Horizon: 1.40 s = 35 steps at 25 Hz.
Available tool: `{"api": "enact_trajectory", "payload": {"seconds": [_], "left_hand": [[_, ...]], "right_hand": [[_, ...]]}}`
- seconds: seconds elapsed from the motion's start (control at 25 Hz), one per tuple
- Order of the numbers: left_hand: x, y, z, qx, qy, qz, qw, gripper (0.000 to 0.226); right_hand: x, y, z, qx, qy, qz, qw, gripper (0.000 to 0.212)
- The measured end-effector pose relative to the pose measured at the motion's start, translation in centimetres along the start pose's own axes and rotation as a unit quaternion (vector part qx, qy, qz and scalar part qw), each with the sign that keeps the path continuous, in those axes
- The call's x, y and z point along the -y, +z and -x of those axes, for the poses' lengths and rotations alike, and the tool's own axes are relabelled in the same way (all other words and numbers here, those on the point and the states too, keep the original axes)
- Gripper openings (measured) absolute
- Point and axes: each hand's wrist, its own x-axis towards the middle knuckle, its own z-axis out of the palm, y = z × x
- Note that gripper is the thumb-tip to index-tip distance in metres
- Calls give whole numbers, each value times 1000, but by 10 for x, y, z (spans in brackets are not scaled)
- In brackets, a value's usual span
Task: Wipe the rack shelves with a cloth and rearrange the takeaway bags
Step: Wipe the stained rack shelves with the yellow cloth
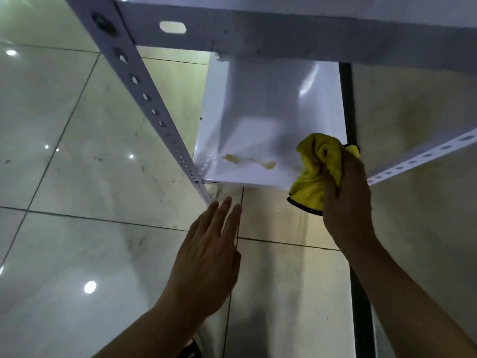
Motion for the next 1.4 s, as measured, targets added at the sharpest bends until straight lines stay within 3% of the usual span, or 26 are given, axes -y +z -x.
{"api": "enact_trajectory", "payload": {"seconds": [0.12,0.24,0.4,0.56,0.68,0.84,0.96,1.2,1.4], "left_hand": [[18,28,-33,6,-6,-17,1000,76],[47,51,-64,7,-22,-47,999,79],[74,70,-79,12,-28,-65,997,75],[83,74,-80,-3,-11,-64,998,72],[85,74,-80,-8,-10,-59,998,70],[87,72,-71,11,-30,-49,998,72],[89,65,-71,16,-38,-30,999,72],[86,62,-77,18,-63,18,998,71],[89,56,-80,52,-61,-5,997,68]], "right_hand": [[-39,31,-23,38,-10,115,993,41],[-65,67,-22,90,45,239,966,51],[-70,110,-20,145,-52,336,929,57],[-33,159,-25,170,-184,177,952,48],[-20,196,-52,179,-211,206,939,48],[-1,220,-71,166,-153,198,954,52],[-1,222,-57,207,-249,150,934,52],[40,277,-152,176,-141,202,953,42],[36,262,-124,309,-270,104,906,44]]}}
